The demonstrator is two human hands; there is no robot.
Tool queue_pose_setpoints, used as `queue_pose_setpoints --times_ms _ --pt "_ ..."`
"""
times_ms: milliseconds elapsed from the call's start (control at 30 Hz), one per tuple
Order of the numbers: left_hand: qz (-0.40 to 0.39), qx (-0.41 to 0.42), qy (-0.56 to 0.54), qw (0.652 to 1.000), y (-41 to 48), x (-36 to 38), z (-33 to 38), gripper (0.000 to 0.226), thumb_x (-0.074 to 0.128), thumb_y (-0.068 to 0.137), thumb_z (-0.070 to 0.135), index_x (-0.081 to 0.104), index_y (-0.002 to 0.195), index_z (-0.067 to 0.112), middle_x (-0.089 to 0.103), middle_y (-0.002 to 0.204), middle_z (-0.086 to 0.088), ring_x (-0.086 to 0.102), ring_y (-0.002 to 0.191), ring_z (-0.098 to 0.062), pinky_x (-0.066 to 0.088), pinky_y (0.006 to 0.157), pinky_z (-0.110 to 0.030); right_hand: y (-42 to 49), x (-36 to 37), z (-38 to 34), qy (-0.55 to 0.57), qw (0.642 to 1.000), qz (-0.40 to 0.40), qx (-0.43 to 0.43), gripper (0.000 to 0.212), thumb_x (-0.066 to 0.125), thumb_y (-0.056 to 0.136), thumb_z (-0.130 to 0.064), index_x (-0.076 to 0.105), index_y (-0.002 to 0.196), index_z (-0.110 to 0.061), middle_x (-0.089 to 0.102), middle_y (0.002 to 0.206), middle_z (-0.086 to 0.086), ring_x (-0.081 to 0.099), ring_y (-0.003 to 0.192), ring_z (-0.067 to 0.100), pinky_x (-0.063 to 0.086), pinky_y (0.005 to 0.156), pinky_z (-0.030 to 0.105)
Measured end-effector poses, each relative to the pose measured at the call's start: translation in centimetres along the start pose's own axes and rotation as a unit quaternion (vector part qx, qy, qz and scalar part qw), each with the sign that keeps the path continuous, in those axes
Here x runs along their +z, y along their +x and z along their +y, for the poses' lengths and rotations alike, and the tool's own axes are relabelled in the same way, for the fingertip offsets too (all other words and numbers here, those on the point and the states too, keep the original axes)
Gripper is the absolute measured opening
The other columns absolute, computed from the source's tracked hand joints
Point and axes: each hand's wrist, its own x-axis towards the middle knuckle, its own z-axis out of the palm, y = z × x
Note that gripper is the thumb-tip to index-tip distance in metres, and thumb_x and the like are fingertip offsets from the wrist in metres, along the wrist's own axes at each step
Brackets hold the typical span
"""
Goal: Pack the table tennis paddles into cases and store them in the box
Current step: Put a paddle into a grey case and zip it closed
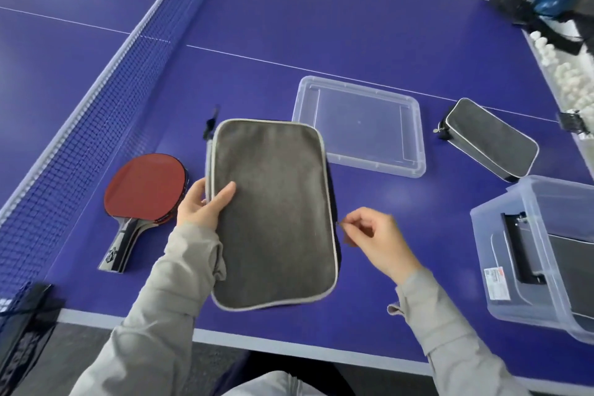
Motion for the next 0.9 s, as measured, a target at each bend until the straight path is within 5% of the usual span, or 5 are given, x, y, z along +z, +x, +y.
queue_pose_setpoints --times_ms 167,333,533,767,900 --pt "0.172 -0.084 -0.027 0.981 0.6 0.6 -0.5 0.016 0.069 0.083 0.028 0.056 0.083 0.019 0.055 0.073 0.005 0.053 0.067 -0.014 0.045 0.08 -0.033 -2.9 1.5 0.5 -0.032 0.997 0.056 -0.03 0.018 0.061 0.088 -0.014 0.059 0.074 -0.024 0.064 0.059 -0.008 0.057 0.054 0.005 0.046 0.058 0.019" --pt "0.252 -0.114 -0.029 0.96 -0.5 1.6 -1.6 0.025 0.066 0.085 0.032 0.053 0.101 0.019 0.053 0.075 0.008 0.051 0.077 -0.015 0.039 0.08 -0.027 -4.6 2.8 0.0 -0.007 0.995 0.083 -0.054 0.018 0.063 0.087 -0.011 0.059 0.072 -0.021 0.06 0.056 -0.007 0.053 0.051 0.009 0.045 0.057 0.02" --pt "0.348 -0.139 -0.063 0.925 -1.6 4.3 -1.8 0.045 0.063 0.086 0.032 0.047 0.122 0.011 0.057 0.113 -0.007 0.056 0.101 -0.027 0.034 0.083 -0.026 -6.0 5.7 -1.3 0.031 0.992 0.06 -0.105 0.017 0.065 0.084 -0.011 0.058 0.072 -0.02 0.059 0.055 -0.004 0.048 0.048 0.006 0.043 0.053 0.024" --pt "0.349 -0.121 -0.062 0.927 -1.5 6.8 -2.5 0.05 0.06 0.088 0.031 0.04 0.128 0.009 0.049 0.103 -0.004 0.047 0.088 -0.018 0.029 0.074 -0.02 -7.0 8.9 -1.6 0.072 0.989 0.097 -0.081 0.011 0.063 0.082 -0.016 0.062 0.071 -0.017 0.059 0.054 -0.013 0.053 0.05 0.0 0.041 0.056 0.011" --pt "0.347 -0.125 -0.047 0.928 -1.1 6.5 -2.7 0.051 0.059 0.089 0.033 0.04 0.129 0.009 0.047 0.104 -0.002 0.046 0.089 -0.018 0.029 0.076 -0.02 -6.8 9.6 -1.2 0.081 0.989 0.097 -0.077 0.01 0.067 0.081 -0.027 0.063 0.075 -0.02 0.063 0.059 -0.012 0.06 0.055 0.005 0.048 0.057 0.021"
